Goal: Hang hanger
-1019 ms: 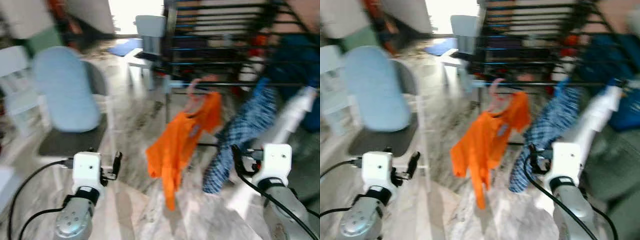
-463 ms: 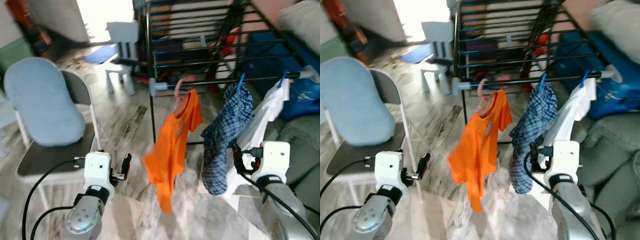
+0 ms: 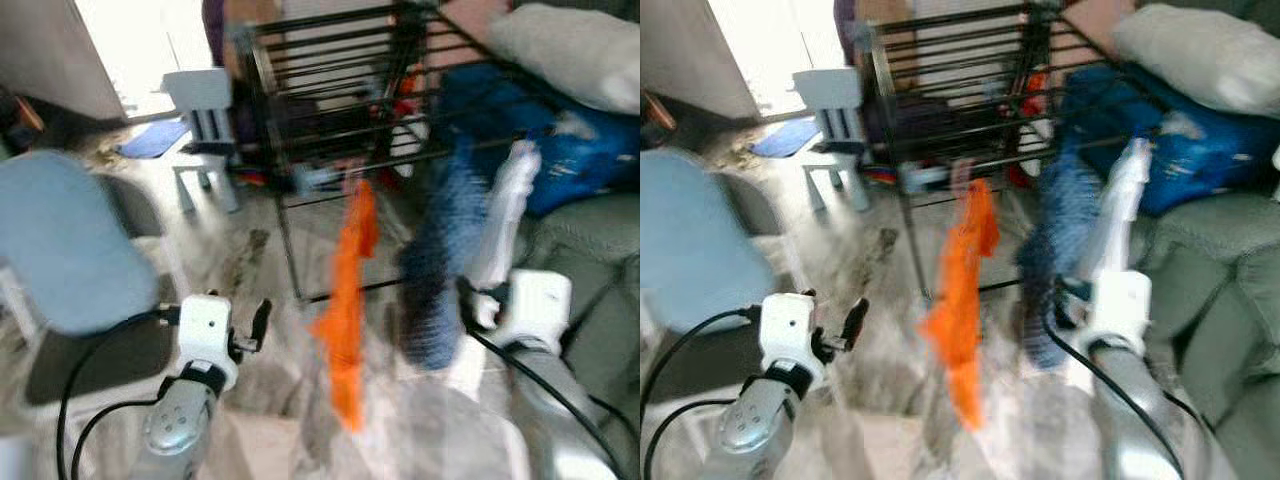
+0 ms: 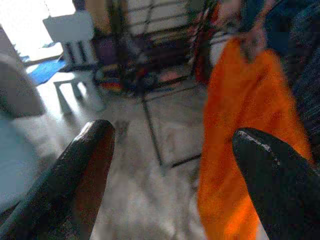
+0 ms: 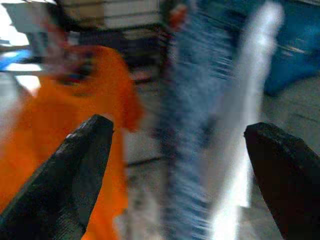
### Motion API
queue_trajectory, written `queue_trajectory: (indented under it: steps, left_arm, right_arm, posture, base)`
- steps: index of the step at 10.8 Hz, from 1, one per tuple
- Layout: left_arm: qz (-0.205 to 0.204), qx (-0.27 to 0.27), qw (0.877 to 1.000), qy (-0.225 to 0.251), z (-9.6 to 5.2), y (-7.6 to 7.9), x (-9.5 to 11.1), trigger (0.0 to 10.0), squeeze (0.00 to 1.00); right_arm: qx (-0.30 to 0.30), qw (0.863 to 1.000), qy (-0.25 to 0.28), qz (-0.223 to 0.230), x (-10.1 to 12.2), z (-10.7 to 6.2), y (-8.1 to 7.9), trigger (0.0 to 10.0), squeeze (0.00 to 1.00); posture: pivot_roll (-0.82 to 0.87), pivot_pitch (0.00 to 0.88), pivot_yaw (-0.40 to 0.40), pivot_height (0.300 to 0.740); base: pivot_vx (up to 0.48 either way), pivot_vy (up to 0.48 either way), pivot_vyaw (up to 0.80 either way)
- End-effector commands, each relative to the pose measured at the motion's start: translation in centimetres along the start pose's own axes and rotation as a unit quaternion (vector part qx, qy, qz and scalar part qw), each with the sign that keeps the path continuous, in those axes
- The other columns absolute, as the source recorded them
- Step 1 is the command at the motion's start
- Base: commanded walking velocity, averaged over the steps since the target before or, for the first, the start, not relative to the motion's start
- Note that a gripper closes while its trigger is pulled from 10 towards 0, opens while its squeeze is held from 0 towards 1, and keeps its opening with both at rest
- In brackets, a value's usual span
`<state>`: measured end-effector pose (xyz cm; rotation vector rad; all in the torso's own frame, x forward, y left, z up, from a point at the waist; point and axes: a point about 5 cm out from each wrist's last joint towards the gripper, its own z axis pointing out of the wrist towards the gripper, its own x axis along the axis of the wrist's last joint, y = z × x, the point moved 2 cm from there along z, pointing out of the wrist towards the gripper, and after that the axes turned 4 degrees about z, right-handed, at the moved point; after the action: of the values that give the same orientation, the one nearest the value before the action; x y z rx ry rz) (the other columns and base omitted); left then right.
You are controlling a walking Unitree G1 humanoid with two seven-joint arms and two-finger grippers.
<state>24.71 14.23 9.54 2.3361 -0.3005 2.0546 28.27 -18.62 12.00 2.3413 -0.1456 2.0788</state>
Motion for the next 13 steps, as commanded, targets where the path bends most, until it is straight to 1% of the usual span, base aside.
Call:
queue_trajectory:
  steps: [1,3,4,5,6,7,8,9,10,13]
  left_arm:
    - [0.008,0.005,1.0,0.008,0.0,-0.2,0.3,10.0,0.0]
    - [0.01,-0.004,1.0,0.02,0.2,-0.1,0.7,10.0,0.0]
    - [0.005,-0.018,0.999,0.032,0.4,0.3,1.4,10.0,0.0]
    - [0.0,-0.021,0.999,0.043,0.5,0.4,1.9,10.0,0.0]
    - [-0.015,-0.021,0.998,0.049,0.6,0.5,2.1,10.0,0.0]
    - [-0.018,-0.026,0.998,0.045,0.6,0.9,1.8,10.0,0.0]
    - [-0.018,-0.033,0.998,0.044,0.6,1.1,1.8,10.0,0.0]
    - [-0.014,-0.025,0.999,0.034,0.7,0.8,1.4,10.0,0.0]
    - [-0.02,-0.027,0.999,0.034,0.7,0.9,1.4,10.0,0.0]
    - [-0.025,-0.042,0.998,0.034,0.7,1.5,1.3,10.0,0.0]
  right_arm:
    - [-0.003,1.0,0.004,-0.003,0.2,0.1,0.0,10.0,0.0]
    - [-0.009,1.0,0.003,-0.006,0.1,0.1,0.6,10.0,0.0]
    - [-0.018,1.0,0.004,-0.009,0.2,0.2,0.9,10.0,0.0]
    - [-0.026,1.0,0.005,-0.009,0.3,0.2,1.0,10.0,0.0]
    - [-0.03,1.0,-0.004,-0.007,0.0,0.2,0.9,10.0,0.0]
    - [-0.023,1.0,-0.002,-0.008,0.1,0.2,0.5,10.0,0.0]
    - [-0.02,1.0,0.0,-0.014,0.2,0.3,0.5,10.0,0.0]
    - [-0.021,1.0,-0.002,-0.014,0.1,0.3,0.6,10.0,0.0]
    - [-0.024,1.0,-0.004,-0.017,0.0,0.3,0.9,10.0,0.0]
    - [-0.025,0.999,-0.005,-0.028,0.1,0.7,1.1,10.0,0.0]
  posture:
    - [-0.15,0.027,0.105,0.74]
    - [-0.15,0.043,0.1,0.74]
    - [-0.15,0.054,0.099,0.74]
    - [-0.15,0.062,0.099,0.74]
    - [-0.16,0.064,0.1,0.74]
    - [-0.16,0.063,0.098,0.74]
    - [-0.16,0.062,0.097,0.74]
    - [-0.16,0.057,0.095,0.74]
    - [-0.16,0.058,0.092,0.74]
    - [-0.16,0.05,0.087,0.74]
  base:
    - [0.0,0.0,0.0]
    - [0.0,0.0,0.0]
    - [0.0,0.0,0.0]
    - [0.0,0.0,0.0]
    - [0.0,0.0,-0.58]
    - [0.0,0.0,-0.8]
    - [0.0,0.0,0.0]
    - [0.259,0.0,0.0]
    - [0.334,0.0,0.0]
    - [0.373,0.0,0.0]
